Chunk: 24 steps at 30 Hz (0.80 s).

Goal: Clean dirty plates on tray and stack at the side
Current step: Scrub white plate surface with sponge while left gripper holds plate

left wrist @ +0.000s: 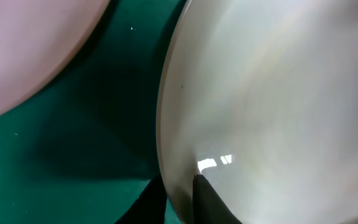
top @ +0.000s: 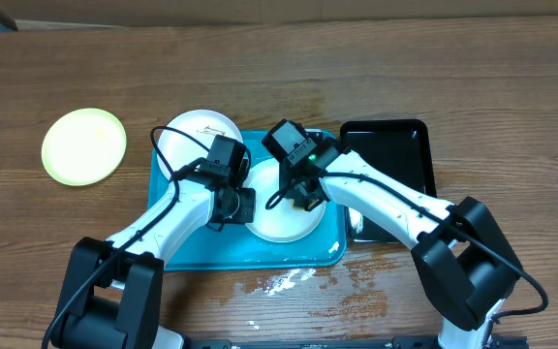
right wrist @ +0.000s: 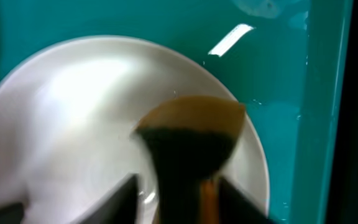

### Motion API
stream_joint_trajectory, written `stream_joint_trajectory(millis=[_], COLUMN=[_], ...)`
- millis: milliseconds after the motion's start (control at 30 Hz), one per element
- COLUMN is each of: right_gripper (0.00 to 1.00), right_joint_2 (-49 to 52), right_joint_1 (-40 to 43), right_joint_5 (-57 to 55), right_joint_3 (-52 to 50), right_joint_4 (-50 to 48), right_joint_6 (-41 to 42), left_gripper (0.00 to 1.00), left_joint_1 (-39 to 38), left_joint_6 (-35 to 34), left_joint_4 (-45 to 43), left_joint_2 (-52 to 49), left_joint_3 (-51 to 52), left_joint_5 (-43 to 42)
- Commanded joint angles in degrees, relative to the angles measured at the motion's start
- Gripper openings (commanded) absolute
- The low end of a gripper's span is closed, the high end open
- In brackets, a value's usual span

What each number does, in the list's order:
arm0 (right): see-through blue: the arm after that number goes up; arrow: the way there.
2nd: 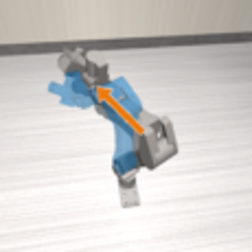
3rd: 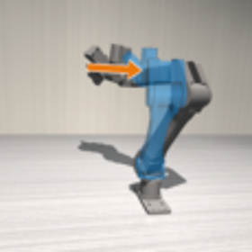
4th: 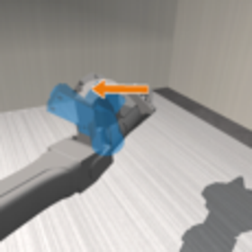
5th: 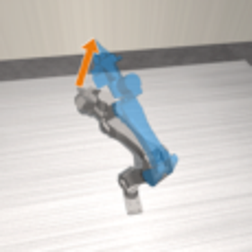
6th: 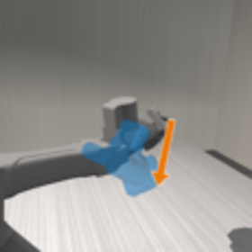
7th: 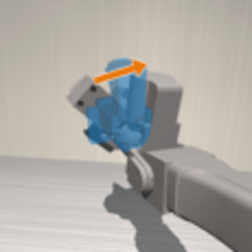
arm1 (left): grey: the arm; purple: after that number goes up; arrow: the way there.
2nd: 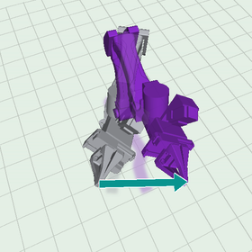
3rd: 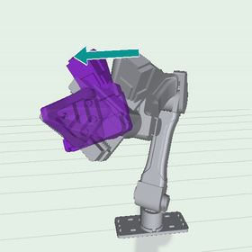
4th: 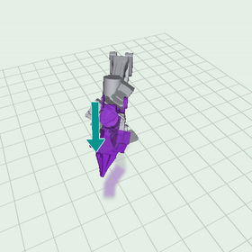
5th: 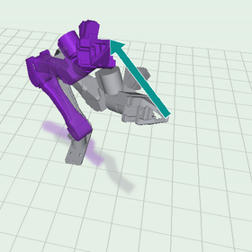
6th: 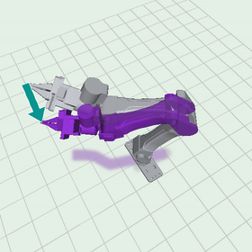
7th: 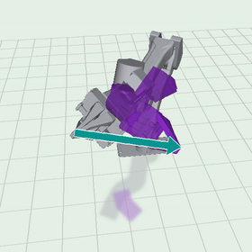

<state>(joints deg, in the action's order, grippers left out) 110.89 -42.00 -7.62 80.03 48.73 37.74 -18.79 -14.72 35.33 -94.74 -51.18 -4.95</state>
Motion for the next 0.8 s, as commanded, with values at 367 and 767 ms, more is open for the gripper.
stream_joint_trajectory(millis=[367,767], right_gripper=[0.63,0.32], right_joint_2=[0.0,0.5], right_joint_1=[0.2,0.1], right_joint_5=[0.4,4.7], right_joint_3=[0.7,-3.8], right_joint_4=[4.7,2.6], right_joint_6=[0.6,5.8], left_gripper=[0.18,0.09], left_joint_1=[-0.4,-0.4], left_joint_6=[1.0,1.0], left_joint_4=[0.2,0.3], left_joint_2=[-0.3,-0.3], left_joint_3=[-1.4,-1.4], left_joint_5=[-0.8,-0.6])
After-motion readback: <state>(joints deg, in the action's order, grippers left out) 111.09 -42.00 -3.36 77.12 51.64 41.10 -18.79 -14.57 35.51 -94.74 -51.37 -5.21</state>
